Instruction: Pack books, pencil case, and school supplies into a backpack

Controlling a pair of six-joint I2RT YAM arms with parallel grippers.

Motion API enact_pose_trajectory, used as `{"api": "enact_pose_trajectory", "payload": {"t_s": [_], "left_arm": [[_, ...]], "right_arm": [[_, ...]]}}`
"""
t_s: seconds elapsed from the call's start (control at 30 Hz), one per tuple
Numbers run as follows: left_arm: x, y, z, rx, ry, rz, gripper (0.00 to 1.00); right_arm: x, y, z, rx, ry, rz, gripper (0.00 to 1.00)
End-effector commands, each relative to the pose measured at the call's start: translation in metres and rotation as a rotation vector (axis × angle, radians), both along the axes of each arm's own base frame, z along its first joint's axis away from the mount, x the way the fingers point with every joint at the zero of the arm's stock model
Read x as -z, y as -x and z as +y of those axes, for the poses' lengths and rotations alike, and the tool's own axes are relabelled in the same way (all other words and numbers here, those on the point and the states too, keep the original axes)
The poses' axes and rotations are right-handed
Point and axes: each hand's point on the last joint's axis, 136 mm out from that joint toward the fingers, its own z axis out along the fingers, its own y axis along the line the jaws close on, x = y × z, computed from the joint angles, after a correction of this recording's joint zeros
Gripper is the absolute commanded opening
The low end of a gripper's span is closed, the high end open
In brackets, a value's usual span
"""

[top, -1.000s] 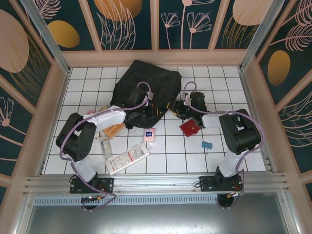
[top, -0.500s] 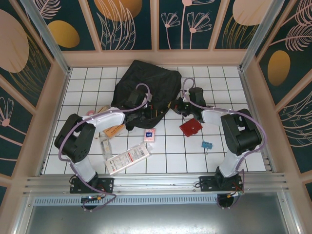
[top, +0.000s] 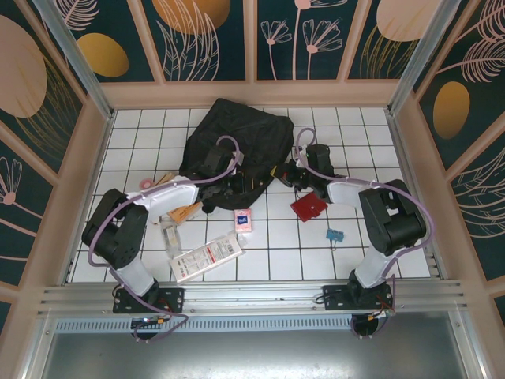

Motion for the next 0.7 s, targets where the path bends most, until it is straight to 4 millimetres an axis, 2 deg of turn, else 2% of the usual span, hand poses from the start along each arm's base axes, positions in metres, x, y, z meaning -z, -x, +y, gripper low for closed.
{"api": "enact_pose_trajectory", "payload": {"t_s": [0.0, 0.17, 0.2, 0.27, 0.57, 0.67], "left_arm": [[-0.035, -0.015, -0.001, -0.014, 0.006, -0.085, 0.32], [-0.040, -0.026, -0.010, 0.008, -0.013, -0.091, 0.33], [-0.030, -0.027, -0.013, 0.020, -0.024, -0.067, 0.33], [-0.024, -0.026, -0.020, 0.048, -0.011, -0.043, 0.34], [-0.020, -0.021, -0.034, 0.105, 0.038, 0.004, 0.32], [-0.027, -0.017, -0.037, 0.117, 0.078, 0.004, 0.40]], "right_arm": [[-0.034, 0.012, 0.015, -0.072, -0.139, -0.088, 0.00], [-0.056, 0.018, 0.021, -0.107, -0.240, -0.145, 0.00], [-0.059, 0.019, 0.022, -0.111, -0.247, -0.153, 0.00], [-0.065, 0.020, 0.025, -0.124, -0.257, -0.169, 0.00], [-0.078, 0.029, 0.034, -0.161, -0.279, -0.201, 0.00], [-0.078, 0.029, 0.035, -0.169, -0.280, -0.199, 0.00]]}}
